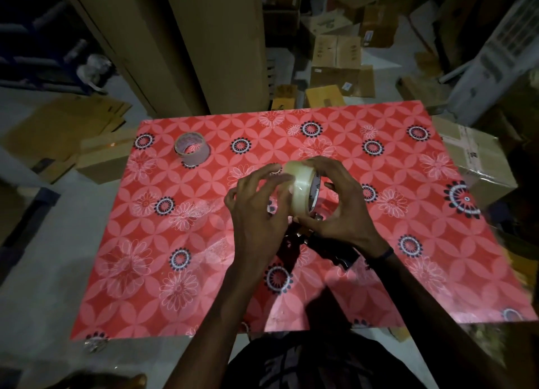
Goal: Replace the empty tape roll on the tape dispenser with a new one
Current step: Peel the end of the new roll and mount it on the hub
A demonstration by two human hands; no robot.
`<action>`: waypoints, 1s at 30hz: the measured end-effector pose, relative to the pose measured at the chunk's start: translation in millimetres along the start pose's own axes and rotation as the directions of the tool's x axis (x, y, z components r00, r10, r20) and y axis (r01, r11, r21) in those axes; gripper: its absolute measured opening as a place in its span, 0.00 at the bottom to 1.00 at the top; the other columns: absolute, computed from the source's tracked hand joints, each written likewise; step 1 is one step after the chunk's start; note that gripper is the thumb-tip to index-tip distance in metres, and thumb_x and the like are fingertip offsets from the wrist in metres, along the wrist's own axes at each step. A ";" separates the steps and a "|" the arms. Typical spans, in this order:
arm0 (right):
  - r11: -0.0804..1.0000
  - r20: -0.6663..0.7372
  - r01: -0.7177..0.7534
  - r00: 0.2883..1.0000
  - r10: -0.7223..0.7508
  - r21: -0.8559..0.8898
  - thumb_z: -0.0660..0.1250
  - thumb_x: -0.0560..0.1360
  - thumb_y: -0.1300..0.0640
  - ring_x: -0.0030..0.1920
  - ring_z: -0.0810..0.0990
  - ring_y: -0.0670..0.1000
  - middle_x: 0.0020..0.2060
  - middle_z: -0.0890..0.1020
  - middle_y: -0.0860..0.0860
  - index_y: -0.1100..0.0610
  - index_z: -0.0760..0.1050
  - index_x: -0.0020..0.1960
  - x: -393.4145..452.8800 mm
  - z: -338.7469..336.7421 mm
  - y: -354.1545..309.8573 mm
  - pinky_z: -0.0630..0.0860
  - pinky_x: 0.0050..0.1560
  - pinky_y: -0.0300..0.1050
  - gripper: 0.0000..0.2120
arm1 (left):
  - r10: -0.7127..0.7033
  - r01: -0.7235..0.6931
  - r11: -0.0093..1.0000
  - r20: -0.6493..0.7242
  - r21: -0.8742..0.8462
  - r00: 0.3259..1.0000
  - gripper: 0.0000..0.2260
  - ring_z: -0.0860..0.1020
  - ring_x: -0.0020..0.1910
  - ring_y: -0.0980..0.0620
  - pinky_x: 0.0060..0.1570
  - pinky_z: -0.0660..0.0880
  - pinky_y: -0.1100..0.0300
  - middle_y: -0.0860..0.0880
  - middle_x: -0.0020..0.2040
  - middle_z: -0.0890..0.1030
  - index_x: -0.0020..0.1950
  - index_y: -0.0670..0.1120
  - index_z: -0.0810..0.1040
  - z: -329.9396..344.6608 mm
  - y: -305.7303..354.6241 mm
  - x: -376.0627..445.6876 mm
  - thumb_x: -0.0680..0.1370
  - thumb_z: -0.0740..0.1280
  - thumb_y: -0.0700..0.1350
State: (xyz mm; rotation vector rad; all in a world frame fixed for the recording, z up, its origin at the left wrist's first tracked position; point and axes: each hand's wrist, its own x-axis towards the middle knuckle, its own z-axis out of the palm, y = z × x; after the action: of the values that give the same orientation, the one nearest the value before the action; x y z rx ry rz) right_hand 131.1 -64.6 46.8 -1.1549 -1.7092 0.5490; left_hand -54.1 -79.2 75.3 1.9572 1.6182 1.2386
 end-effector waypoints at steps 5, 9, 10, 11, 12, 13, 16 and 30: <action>1.000 0.004 0.007 1.000 -0.007 -0.002 0.85 0.62 0.63 0.69 0.80 0.55 0.67 0.80 0.52 0.58 0.77 0.71 4.0 -2.3 3.4 0.78 0.66 0.61 0.39 | 0.195 -0.193 0.972 0.000 0.130 0.981 0.08 0.79 0.62 0.52 0.63 0.65 0.46 0.56 0.62 0.83 0.58 0.51 0.86 1.3 -13.0 -2.7 0.80 0.71 0.44; 1.000 0.020 0.017 1.000 -0.017 -0.006 0.83 0.65 0.53 0.69 0.80 0.55 0.67 0.81 0.51 0.57 0.77 0.71 4.8 -2.3 1.3 0.77 0.66 0.62 0.36 | 0.209 -0.207 0.966 0.002 0.154 0.978 0.05 0.80 0.58 0.52 0.63 0.66 0.44 0.55 0.57 0.85 0.55 0.50 0.85 -0.4 -18.2 4.6 0.81 0.71 0.42; 1.000 0.024 0.021 0.999 -0.021 -0.013 0.83 0.66 0.51 0.69 0.81 0.55 0.68 0.81 0.50 0.56 0.77 0.71 5.3 -2.5 0.2 0.77 0.66 0.62 0.36 | 0.218 -0.217 0.961 0.014 0.170 0.976 0.05 0.81 0.57 0.51 0.63 0.67 0.43 0.54 0.57 0.84 0.55 0.49 0.85 -1.0 -19.4 6.8 0.81 0.71 0.42; 1.000 0.027 0.023 0.999 -0.022 -0.016 0.82 0.66 0.50 0.69 0.81 0.56 0.68 0.81 0.49 0.55 0.77 0.72 6.1 -2.7 -0.9 0.77 0.66 0.63 0.36 | 0.235 -0.236 0.955 0.027 0.182 0.972 0.04 0.81 0.57 0.50 0.62 0.67 0.43 0.53 0.56 0.84 0.55 0.48 0.84 -1.9 -20.5 8.9 0.82 0.70 0.41; 1.000 0.027 0.023 0.999 -0.022 -0.017 0.82 0.66 0.49 0.68 0.81 0.56 0.68 0.81 0.49 0.55 0.77 0.72 7.0 -2.7 -1.8 0.77 0.65 0.63 0.37 | 0.255 -0.257 0.948 0.037 0.188 0.966 0.04 0.81 0.57 0.49 0.62 0.68 0.43 0.52 0.56 0.84 0.55 0.47 0.83 -2.6 -21.1 11.0 0.83 0.69 0.41; 1.000 0.024 0.022 0.999 -0.022 -0.016 0.83 0.66 0.49 0.68 0.81 0.55 0.68 0.81 0.49 0.54 0.77 0.72 7.9 -2.3 -2.4 0.77 0.65 0.63 0.37 | 0.272 -0.275 0.942 0.042 0.193 0.961 0.04 0.81 0.57 0.48 0.61 0.68 0.43 0.50 0.57 0.83 0.55 0.46 0.83 -2.7 -21.3 12.7 0.83 0.69 0.40; 0.999 0.019 0.020 1.000 -0.020 -0.031 0.84 0.65 0.48 0.68 0.81 0.54 0.68 0.82 0.49 0.55 0.77 0.73 11.6 -0.5 -3.0 0.76 0.65 0.62 0.38 | 0.280 -0.281 0.940 0.032 0.194 0.959 0.05 0.81 0.58 0.45 0.61 0.69 0.41 0.48 0.59 0.83 0.56 0.44 0.80 0.9 -21.5 15.5 0.83 0.65 0.39; 0.984 -0.019 -0.177 0.984 0.177 -0.012 0.82 0.63 0.41 0.65 0.84 0.48 0.65 0.85 0.44 0.51 0.78 0.73 10.9 15.0 -6.7 0.79 0.66 0.62 0.41 | 0.037 -0.040 0.998 0.080 0.039 0.996 0.07 0.80 0.58 0.50 0.68 0.62 0.44 0.59 0.55 0.81 0.55 0.46 0.75 4.7 -44.1 17.9 0.82 0.59 0.39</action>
State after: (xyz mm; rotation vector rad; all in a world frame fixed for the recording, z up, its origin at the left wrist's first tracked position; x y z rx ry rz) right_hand 113.8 -55.9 50.5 -1.3261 -1.6059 0.6348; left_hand -78.9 -48.0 48.9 2.0441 1.5862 1.1355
